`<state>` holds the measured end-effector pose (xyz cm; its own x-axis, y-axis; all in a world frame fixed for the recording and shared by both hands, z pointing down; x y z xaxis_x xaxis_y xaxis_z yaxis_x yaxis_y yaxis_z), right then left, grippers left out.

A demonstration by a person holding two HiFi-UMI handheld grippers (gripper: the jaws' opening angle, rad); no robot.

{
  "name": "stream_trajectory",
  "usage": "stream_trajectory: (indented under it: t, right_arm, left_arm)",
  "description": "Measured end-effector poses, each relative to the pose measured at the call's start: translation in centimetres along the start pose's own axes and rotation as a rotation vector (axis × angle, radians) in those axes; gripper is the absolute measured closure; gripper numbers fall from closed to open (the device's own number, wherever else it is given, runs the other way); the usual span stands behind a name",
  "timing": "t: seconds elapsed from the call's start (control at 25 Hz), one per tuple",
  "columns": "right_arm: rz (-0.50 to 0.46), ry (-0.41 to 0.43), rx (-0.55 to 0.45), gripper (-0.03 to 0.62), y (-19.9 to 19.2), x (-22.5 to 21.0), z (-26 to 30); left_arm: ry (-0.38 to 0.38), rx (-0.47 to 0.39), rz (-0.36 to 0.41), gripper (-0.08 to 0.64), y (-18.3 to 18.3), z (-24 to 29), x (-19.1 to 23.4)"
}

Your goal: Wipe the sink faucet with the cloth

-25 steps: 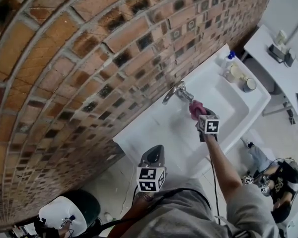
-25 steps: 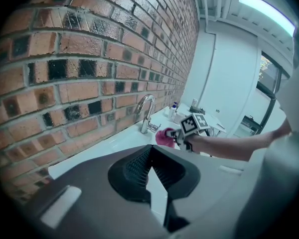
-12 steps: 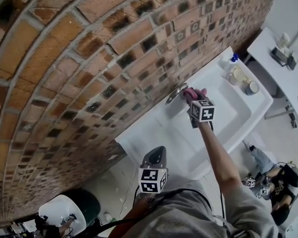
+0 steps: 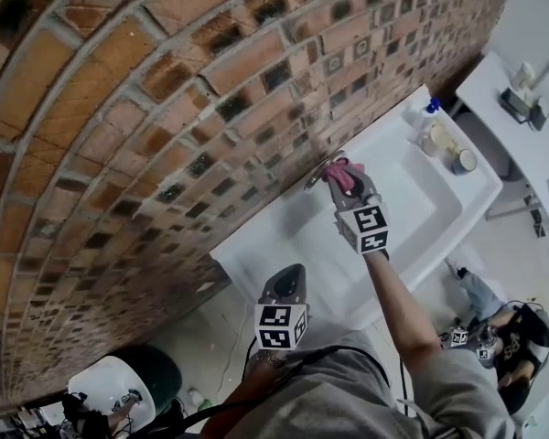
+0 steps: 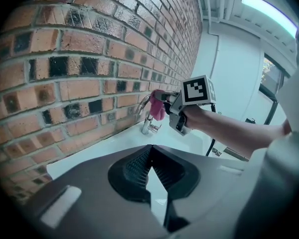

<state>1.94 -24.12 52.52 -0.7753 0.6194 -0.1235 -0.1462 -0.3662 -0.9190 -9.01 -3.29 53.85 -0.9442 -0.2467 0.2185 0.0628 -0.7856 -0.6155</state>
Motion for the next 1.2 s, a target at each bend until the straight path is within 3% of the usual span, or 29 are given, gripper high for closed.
stream_trajectory:
  t: [0.08,0.2,0.4,0.64,0.8,0.88,0.96,1.04,1.12,1.2]
  right_arm:
    - [-0.155,0.030,0.027,0.546,0.5,3.0,0.6]
    - [-0.390,-0.037,0.118,0.546,-0.8,6.6,2.2]
    - [-0.522,-0.080,0.166,0.548,-1.6,7.4,3.0]
    - [-0.453,-0.258,0.091,0.543,2.2,2.1,2.5]
    - [-0.355,-0.341,0.143,0.546,2.5,-4.5,3.8]
    - [-0.283,-0.326,0.274,0.548,0.4,-8.2,5.5]
    - [-0.225,-0.245,0.414,0.546,-3.3,-10.4,7.2]
    - [-0.249,-0.164,0.510,0.546,-7.4,-10.4,8.0]
    - [-0.276,-0.134,0.546,0.547,-10.5,-9.7,7.9]
    - [-0.185,-0.113,0.528,0.549,-11.8,-9.6,7.1]
  left_arm:
    - [-0.004,0.003,0.003,0.540,-0.1,0.1,-0.2]
    - [-0.008,0.003,0.010,0.540,-0.2,0.0,-0.5]
    - [0.003,0.006,0.007,0.540,-0.6,-0.6,-0.2]
    - [0.010,-0.009,-0.004,0.540,-0.6,-1.2,0.2]
    - [0.016,-0.013,-0.014,0.540,-0.7,-1.4,0.6]
    - [0.017,-0.011,-0.020,0.540,-0.8,-1.4,0.8]
    - [0.017,-0.008,-0.022,0.540,-0.8,-1.3,0.8]
    - [0.017,-0.005,-0.022,0.540,-0.9,-1.3,0.7]
    - [0.023,-0.008,-0.023,0.540,-0.6,-1.3,0.7]
    - [0.038,-0.014,-0.031,0.540,-0.3,-1.4,1.0]
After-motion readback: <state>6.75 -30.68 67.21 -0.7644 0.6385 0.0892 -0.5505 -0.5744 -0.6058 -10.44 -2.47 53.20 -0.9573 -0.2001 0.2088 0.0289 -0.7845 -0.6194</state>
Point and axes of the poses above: the fingertips, and each gripper's own axes: z forward along the fingers, x to its left, y out of its top, the point moved 5 cm from there along -z, backward along the fingers, and after that the axes turned 12 degrees about x, right-handed, at the moved point
